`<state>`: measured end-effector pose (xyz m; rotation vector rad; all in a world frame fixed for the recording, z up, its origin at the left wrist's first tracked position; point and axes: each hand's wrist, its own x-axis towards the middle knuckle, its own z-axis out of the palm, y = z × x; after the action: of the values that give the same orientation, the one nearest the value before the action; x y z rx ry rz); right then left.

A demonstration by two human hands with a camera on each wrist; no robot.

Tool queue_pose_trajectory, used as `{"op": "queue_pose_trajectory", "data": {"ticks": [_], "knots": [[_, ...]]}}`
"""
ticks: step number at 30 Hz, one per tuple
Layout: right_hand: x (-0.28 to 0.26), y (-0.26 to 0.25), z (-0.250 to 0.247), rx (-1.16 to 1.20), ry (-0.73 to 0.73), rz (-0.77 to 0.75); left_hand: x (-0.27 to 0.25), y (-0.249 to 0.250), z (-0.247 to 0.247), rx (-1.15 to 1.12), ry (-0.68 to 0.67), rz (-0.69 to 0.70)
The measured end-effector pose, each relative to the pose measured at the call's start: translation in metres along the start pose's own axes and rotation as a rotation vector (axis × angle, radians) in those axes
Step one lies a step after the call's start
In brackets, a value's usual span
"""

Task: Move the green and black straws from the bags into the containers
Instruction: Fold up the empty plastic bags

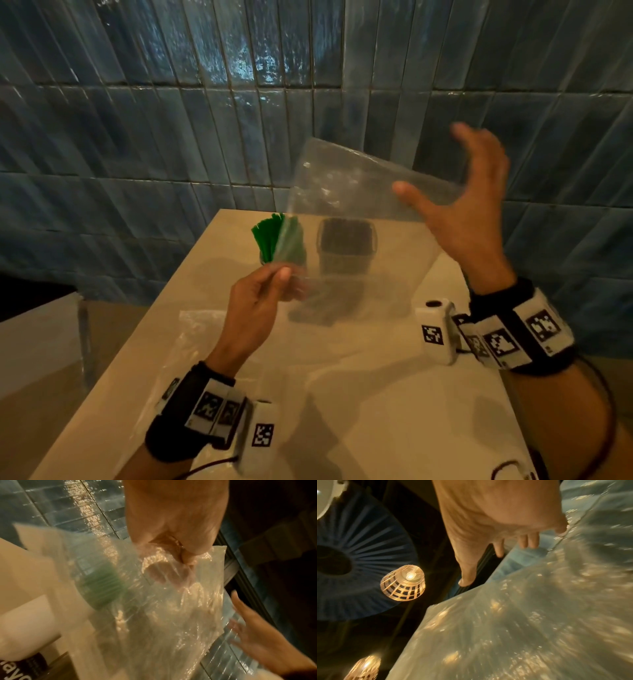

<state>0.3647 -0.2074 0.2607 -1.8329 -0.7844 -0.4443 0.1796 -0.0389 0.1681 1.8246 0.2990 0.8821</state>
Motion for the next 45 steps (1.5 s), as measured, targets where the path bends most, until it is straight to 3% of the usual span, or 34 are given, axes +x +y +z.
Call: {"op": "queue_pose_trajectory", "data": {"ticks": [2,4,6,7,10,14,18,21,24,26,31,37,42,45], "knots": [[-0.015,0.022,-0.006,0.134,0.031,0.310,0.000,0.007,-0.007,-0.088,0.031,-0.007],[-0.040,0.044,-0.001,0.253,-0.241,0.582,-0.001,0.008,-0.015,-0.137,0.060,-0.033],[-0.064,0.060,0.007,0.387,-0.558,0.713,-0.001,0.005,-0.019,-0.154,0.072,-0.064],[-0.073,0.064,0.008,0.449,-0.610,0.740,-0.001,0.003,-0.020,-0.148,0.075,-0.085],[-0.081,0.064,0.003,0.618,-0.530,0.679,-0.001,0.001,-0.026,-0.069,0.125,-0.133],[-0.074,0.053,-0.013,0.538,-0.393,0.418,-0.003,0.001,-0.042,0.117,0.242,-0.017],[-0.068,0.042,-0.025,0.565,-0.274,0.189,-0.001,0.040,-0.044,0.063,0.163,0.118],[-0.063,0.035,-0.028,0.634,-0.282,0.162,-0.001,0.060,-0.038,-0.021,0.168,0.139],[-0.061,0.026,-0.021,0.683,-0.267,0.230,0.000,0.054,-0.032,-0.070,0.137,0.051],[-0.063,0.029,-0.015,0.679,-0.270,0.325,-0.001,0.039,-0.029,-0.062,-0.024,-0.070],[-0.086,0.055,-0.005,0.611,-0.506,0.606,-0.018,-0.014,-0.019,-0.066,-0.354,-0.449],[-0.124,0.100,-0.001,0.515,-0.488,0.805,-0.041,-0.053,0.001,-0.027,-0.351,-0.635],[-0.151,0.138,0.004,0.440,-0.473,0.963,-0.058,-0.088,0.018,-0.064,-0.444,-0.855],[-0.172,0.164,0.009,0.321,-0.461,1.050,-0.076,-0.116,0.029,0.091,-0.486,-0.909]]}}
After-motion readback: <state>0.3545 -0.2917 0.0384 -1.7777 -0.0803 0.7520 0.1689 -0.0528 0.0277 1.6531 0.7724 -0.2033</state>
